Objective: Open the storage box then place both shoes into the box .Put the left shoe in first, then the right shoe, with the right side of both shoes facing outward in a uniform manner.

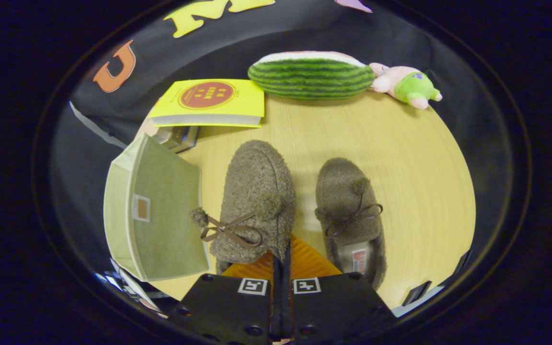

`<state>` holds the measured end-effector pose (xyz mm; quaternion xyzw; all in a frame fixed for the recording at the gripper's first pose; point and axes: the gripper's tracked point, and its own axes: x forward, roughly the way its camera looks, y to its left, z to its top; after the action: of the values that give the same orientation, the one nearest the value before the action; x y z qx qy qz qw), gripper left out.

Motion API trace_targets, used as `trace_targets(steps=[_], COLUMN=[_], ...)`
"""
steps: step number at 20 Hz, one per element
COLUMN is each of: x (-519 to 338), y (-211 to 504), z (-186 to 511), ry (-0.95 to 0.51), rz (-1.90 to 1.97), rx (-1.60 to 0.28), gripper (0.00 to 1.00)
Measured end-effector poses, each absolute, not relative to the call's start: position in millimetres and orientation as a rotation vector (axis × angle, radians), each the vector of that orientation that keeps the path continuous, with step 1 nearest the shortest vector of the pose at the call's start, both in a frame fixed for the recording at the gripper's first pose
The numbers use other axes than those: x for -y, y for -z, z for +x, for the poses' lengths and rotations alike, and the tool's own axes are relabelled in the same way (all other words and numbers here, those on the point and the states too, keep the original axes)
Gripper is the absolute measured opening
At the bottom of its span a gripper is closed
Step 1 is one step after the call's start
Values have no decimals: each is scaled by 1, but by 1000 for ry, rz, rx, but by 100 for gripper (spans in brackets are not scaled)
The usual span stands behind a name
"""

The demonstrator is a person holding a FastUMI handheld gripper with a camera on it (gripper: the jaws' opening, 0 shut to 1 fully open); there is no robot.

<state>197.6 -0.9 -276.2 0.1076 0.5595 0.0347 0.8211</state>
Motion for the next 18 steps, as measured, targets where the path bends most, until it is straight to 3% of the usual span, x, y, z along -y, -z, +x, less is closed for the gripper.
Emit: trace_targets(steps=[9,18], x=[-73,-189], y=[179,154], z=[190,202], ry=[-142,-196], rz=[167,207], rx=[-1114,-1032], gripper=[6,6])
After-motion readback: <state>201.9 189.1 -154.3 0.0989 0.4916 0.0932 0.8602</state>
